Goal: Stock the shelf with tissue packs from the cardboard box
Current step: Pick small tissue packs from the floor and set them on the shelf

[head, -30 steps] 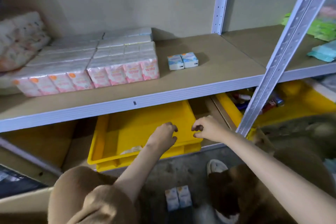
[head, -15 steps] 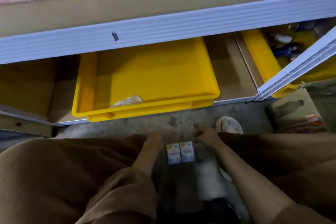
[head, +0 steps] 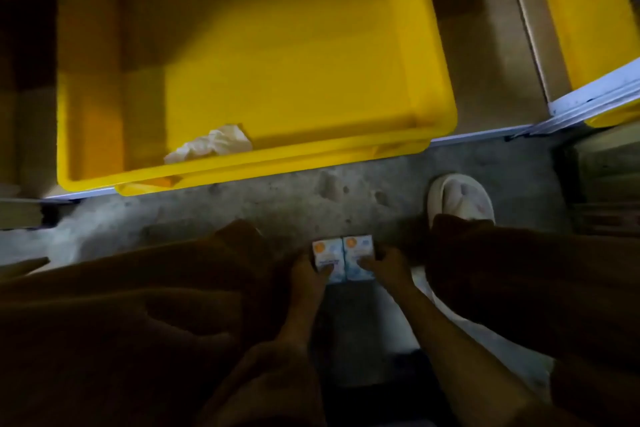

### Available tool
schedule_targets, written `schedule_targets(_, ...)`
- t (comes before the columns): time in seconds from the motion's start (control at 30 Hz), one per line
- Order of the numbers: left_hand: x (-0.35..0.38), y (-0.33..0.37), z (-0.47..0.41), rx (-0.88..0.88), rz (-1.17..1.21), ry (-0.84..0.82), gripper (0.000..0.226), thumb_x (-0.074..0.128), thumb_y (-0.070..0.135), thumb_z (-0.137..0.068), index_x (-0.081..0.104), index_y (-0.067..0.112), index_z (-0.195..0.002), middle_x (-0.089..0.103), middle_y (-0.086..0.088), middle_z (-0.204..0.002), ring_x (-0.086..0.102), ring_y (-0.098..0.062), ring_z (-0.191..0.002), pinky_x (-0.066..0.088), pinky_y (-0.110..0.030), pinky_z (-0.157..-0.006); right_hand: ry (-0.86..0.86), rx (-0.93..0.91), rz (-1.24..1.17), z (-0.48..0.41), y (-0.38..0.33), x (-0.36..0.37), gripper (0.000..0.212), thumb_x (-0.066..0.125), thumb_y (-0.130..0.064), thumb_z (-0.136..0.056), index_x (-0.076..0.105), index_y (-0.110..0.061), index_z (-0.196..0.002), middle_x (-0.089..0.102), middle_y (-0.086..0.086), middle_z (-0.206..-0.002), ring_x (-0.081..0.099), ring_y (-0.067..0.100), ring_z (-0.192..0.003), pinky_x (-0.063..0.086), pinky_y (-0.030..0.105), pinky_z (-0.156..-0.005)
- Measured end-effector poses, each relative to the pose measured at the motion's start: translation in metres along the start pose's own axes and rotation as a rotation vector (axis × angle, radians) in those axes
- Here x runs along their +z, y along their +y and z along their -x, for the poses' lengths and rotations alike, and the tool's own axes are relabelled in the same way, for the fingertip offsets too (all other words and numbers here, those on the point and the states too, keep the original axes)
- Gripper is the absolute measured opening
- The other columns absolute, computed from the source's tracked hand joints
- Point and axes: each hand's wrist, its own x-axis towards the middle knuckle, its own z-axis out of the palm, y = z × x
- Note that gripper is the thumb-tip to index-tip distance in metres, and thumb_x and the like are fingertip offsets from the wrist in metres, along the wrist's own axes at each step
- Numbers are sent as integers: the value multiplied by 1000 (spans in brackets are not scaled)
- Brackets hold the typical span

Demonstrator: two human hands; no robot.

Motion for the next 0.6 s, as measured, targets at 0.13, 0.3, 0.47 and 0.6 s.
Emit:
schedule_targets(0.13,5,1,-3,-64,87,26,37,63,2,-84,52,-6,-118,57,-24,-127,55,-36,-119,48,-43,-97,24,-1,-57,1,7,3,37,60,4,-84,54,9,-120,60,19,-123,58,31,-114,53,26,-84)
schedule_targets(0.3,-4,12,7,13,43,13,35,63,0,-83,53,-7,-116,60,-24,-124,57,-35,-115,48,-37,-92,78,-11,-75,10,-1,-8,34,63,4,-81,58,12,-114,61,29,-119,61,39,-108,53,37,-86)
schedule_targets(0.47,-19,46,29,154,20,37,35,70,2,-78,58,-14,-108,65,-28,-114,63,-31,-100,36,-20,-70,178,-121,-92,34,-28,-36,34,68,1,-78,62,10,-110,66,28,-113,65,35,-99,53,31,-79)
schedule_targets(0.6,-34,84,63,263,65,39,33,69,1,-79,60,-13,-108,65,-27,-116,63,-34,-106,47,-30,-79,257,-195,-84,62,-53,-65,35,69,-6,-79,63,6,-111,66,25,-114,64,35,-104,51,35,-89)
